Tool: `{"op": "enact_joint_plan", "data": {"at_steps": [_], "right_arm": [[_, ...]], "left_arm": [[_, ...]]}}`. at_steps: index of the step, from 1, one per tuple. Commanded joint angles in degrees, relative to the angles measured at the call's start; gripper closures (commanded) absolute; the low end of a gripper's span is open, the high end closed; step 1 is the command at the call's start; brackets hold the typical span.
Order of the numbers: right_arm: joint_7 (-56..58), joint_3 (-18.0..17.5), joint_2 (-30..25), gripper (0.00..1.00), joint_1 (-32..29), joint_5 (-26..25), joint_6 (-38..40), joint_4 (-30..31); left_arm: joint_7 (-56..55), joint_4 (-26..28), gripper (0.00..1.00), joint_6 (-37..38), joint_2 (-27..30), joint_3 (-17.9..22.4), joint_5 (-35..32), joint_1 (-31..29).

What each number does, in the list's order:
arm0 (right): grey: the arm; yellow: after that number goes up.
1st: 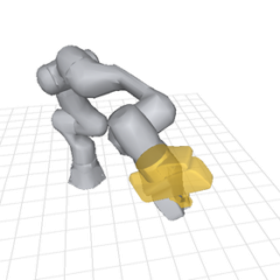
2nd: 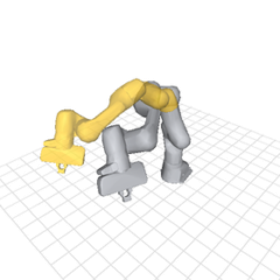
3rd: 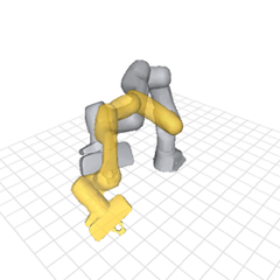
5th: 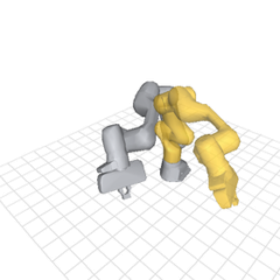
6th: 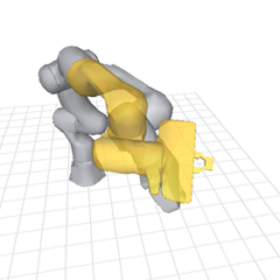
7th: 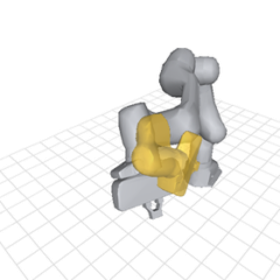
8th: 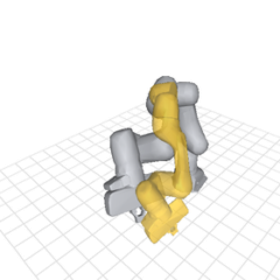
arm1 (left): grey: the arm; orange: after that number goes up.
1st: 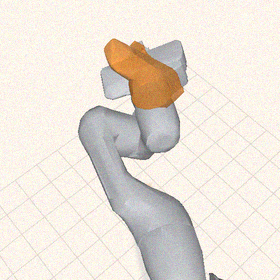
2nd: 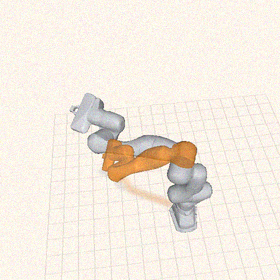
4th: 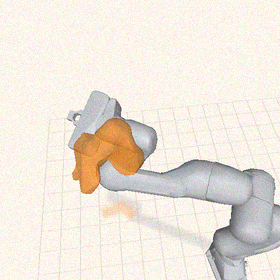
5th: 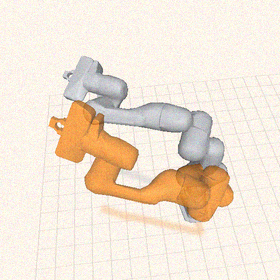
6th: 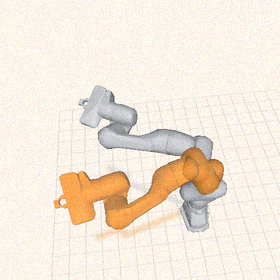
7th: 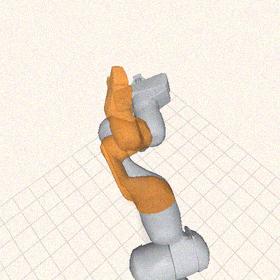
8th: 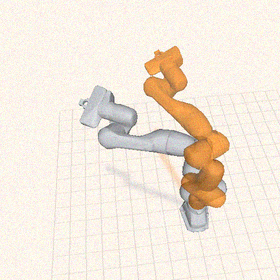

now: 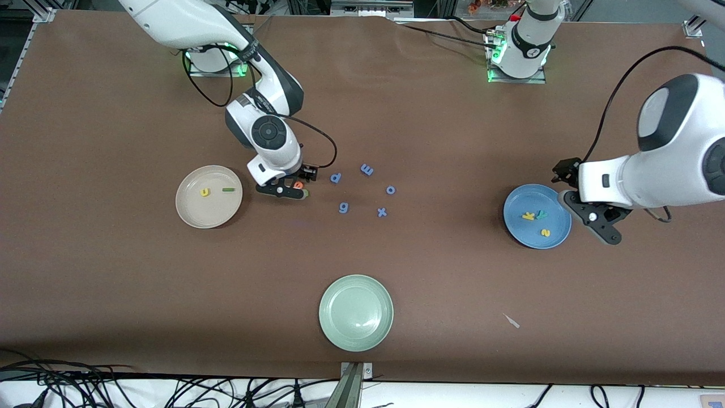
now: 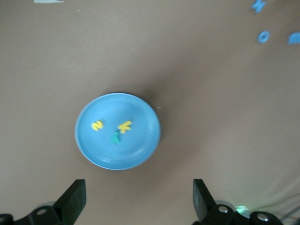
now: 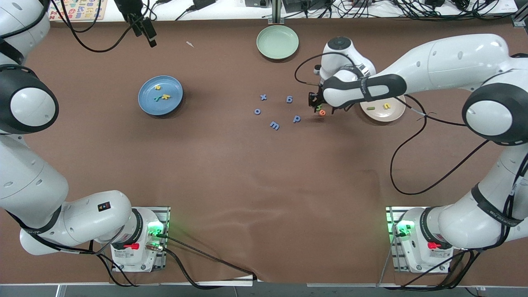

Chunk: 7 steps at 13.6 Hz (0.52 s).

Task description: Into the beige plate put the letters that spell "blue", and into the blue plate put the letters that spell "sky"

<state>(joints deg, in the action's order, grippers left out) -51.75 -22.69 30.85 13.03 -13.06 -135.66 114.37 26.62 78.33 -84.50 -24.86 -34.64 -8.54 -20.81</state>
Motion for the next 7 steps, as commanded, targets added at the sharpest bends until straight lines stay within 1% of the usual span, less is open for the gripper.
{"op": "enact_joint_plan", "data": {"at_steps": [1,2,3,5,6,7], "right_arm": [[-1.2,-0.3,1.8,0.25,0.2,-2.1,-2.4,0.6],[-1.2,-0.3,1.9,0.25,0.2,-2.4,-3.5,1.3],[-1.2,-0.2,1.9,0.25,0.2,-2.6,-3.7,1.5],[-0.6,0.2,1.9,0.25,0.1,-4.0,-3.6,1.5],[0.1,1.1,1.8,0.25,0.1,-4.8,-3.5,1.5],[1.8,2.0,1.8,0.25,0.1,-5.4,-3.5,1.5]], "left_arm": [[-5.9,-1.6,0.00,2.9,3.8,0.2,4.4,0.2],[-7.3,-0.6,0.00,2.9,6.6,1.2,4.3,2.3],[-9.6,0.1,0.00,3.1,8.7,5.3,4.3,6.3],[-11.8,0.8,0.00,2.6,11.9,17.4,6.5,15.1],[-11.7,0.9,0.00,1.2,12.9,22.7,6.6,17.3],[-10.9,2.7,0.00,-1.3,13.9,25.3,6.8,18.3]]}}
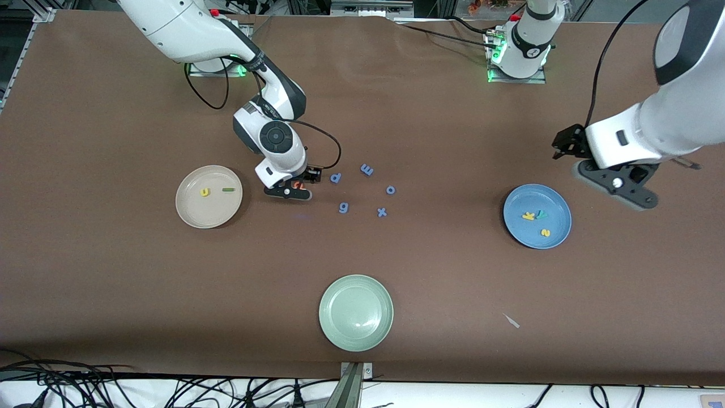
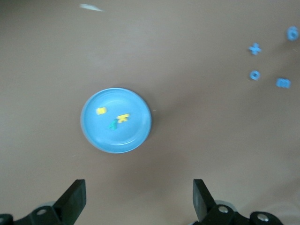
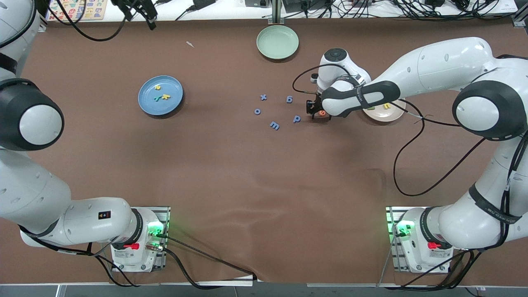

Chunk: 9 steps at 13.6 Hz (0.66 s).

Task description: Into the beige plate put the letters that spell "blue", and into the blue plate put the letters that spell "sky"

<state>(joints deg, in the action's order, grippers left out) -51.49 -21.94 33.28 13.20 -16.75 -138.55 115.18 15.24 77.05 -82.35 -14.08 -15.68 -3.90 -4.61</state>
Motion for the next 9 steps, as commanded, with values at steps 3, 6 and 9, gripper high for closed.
{"op": "enact_joint_plan", "data": {"at_steps": [3,6,9], "right_arm": [[4.2,2.6,-0.8,0.25,-0.2,-1.9,-0.5,0.7],[4.6,2.8,-0.8,0.26,-0.2,-1.8,-0.6,0.6],[4.5,2.8,-0.6,0.36,-0.1,-1.8,-0.7,0.7]], "left_arm": [[-4.3,12.9,0.00,-13.4,9.1,7.6,1.7,2.3],[-21.4,19.0,0.00,-16.6,13.2,8.0,2.1,3.2],[-22.1,23.6,0.00,-18.2,16.6,8.1,2.1,2.9]]}}
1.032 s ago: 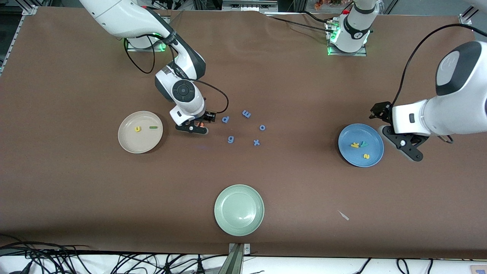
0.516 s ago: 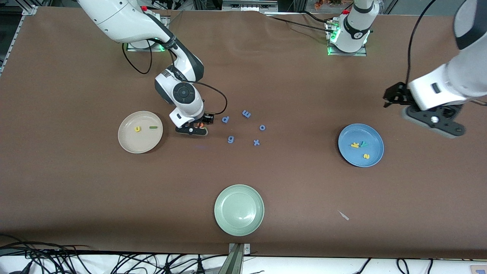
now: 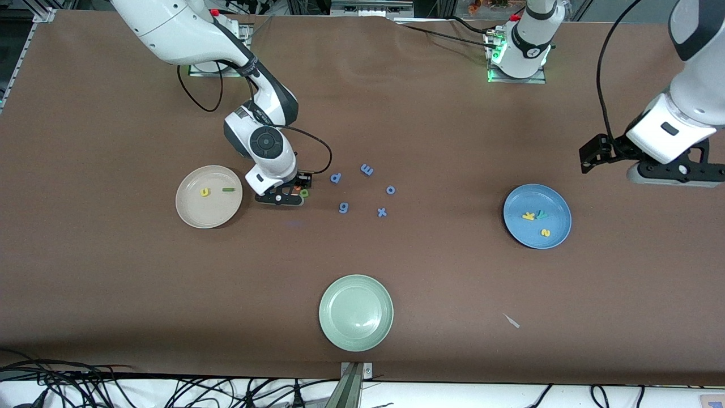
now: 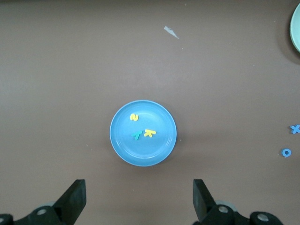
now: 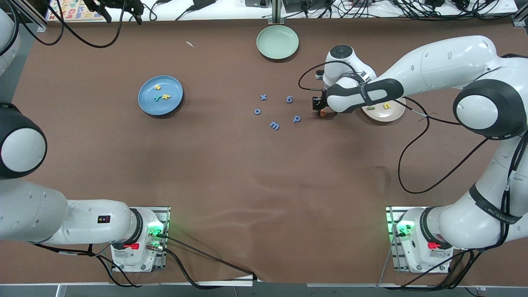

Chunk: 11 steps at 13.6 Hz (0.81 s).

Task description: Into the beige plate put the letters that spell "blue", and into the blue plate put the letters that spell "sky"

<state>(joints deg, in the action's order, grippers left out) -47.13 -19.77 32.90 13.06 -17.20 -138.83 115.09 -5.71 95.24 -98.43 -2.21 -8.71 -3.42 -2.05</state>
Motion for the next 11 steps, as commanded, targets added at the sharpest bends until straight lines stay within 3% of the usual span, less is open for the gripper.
{"op": "enact_joint_plan", "data": {"at_steps": [1,6,8,11], "right_arm": [[0.0,0.6,-0.2,0.42,0.0,-1.3,-0.4,0.8],[-0.2,0.6,-0.1,0.70,0.0,-1.3,-0.4,0.8],[-0.2,0.6,-0.2,0.73,0.0,-1.3,-0.2,0.8],[1.1,0.6,-1.8,0.75,-0.1,-1.3,0.2,0.7]], "left_arm": [[-1.7,5.4,0.00,-1.7,4.9,1.1,1.7,0.5],[-1.8,4.4,0.00,-1.5,4.8,2.5,2.3,2.0],[-1.6,4.6,0.00,-1.5,4.7,5.4,3.8,4.0],[-1.5,4.6,0.00,-1.3,4.8,5.4,4.2,3.9]]}}
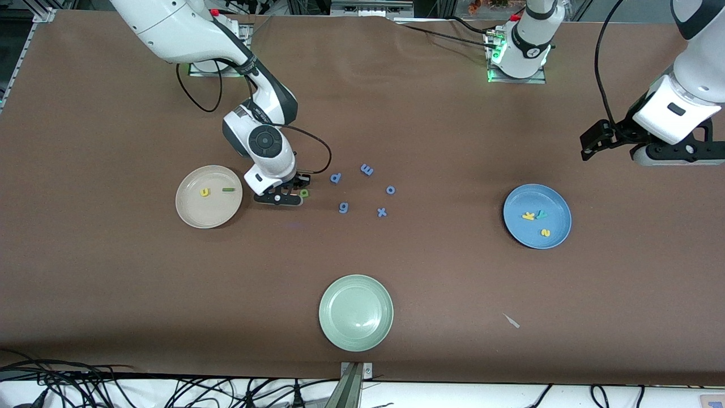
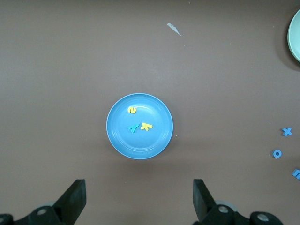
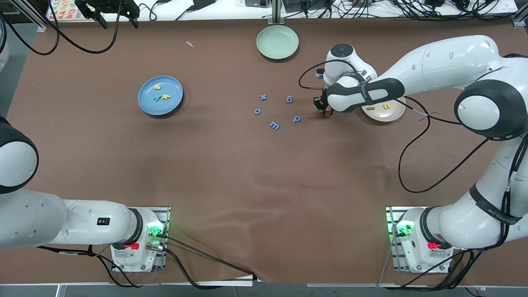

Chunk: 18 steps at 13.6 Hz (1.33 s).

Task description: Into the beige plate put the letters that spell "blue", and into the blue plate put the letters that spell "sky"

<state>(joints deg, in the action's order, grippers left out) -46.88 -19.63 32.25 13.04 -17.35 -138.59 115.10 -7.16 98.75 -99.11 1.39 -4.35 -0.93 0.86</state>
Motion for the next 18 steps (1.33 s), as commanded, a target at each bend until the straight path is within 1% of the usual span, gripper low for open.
{"op": "enact_joint_plan", "data": {"at_steps": [1,2,4,5,9,11,12,14,15,16,17,18], "right_arm": [[0.9,0.5,-2.2,0.75,-0.3,-1.1,1.6,0.4],[1.7,0.6,-3.5,0.75,-0.4,-1.0,4.2,0.0],[8.3,0.7,-6.0,0.75,-1.8,-0.8,7.8,-0.4],[13.0,1.9,-7.3,0.75,-2.6,-0.8,9.2,0.2],[32.4,9.1,-14.8,0.74,-3.6,-0.8,13.0,3.8],[39.5,13.3,-15.3,0.71,-3.8,-0.8,12.4,4.4],[41.2,14.2,-15.2,0.58,-3.9,-0.7,11.0,5.1],[40.3,14.4,-15.2,0.18,-3.9,-0.4,9.6,6.1],[39.6,14.2,-15.2,0.14,-3.9,-0.2,9.7,6.0],[37.3,13.6,-15.1,0.14,-3.9,-0.1,9.9,6.0],[33.8,11.7,-14.8,0.14,-3.9,0.0,10.1,5.8],[28.3,8.7,-14.2,0.14,-3.8,0.0,10.2,5.6]], "left_arm": [[0.0,1.1,0.00,-0.2,1.1,1.1,1.7,0.9],[0.1,0.7,0.00,0.6,0.9,1.0,1.7,1.0],[0.1,-0.8,0.00,2.1,0.0,0.9,1.7,0.9],[-0.1,-0.8,0.00,2.6,0.0,0.9,1.7,0.9],[0.0,-0.8,0.00,3.7,0.1,0.7,1.7,1.0],[-0.2,-0.9,0.00,4.5,0.2,0.6,1.7,1.0],[0.1,-0.9,0.00,4.5,0.1,0.7,1.7,0.9],[0.3,-0.9,0.00,4.5,0.2,0.7,1.7,0.7],[0.2,-0.9,0.00,4.5,0.1,0.7,1.7,0.7],[0.3,-0.9,0.00,4.5,0.1,0.7,1.7,0.6],[0.2,-0.9,0.00,4.6,0.1,0.7,1.7,0.6],[0.3,-0.9,0.00,5.2,0.1,0.7,1.7,0.5]]}}
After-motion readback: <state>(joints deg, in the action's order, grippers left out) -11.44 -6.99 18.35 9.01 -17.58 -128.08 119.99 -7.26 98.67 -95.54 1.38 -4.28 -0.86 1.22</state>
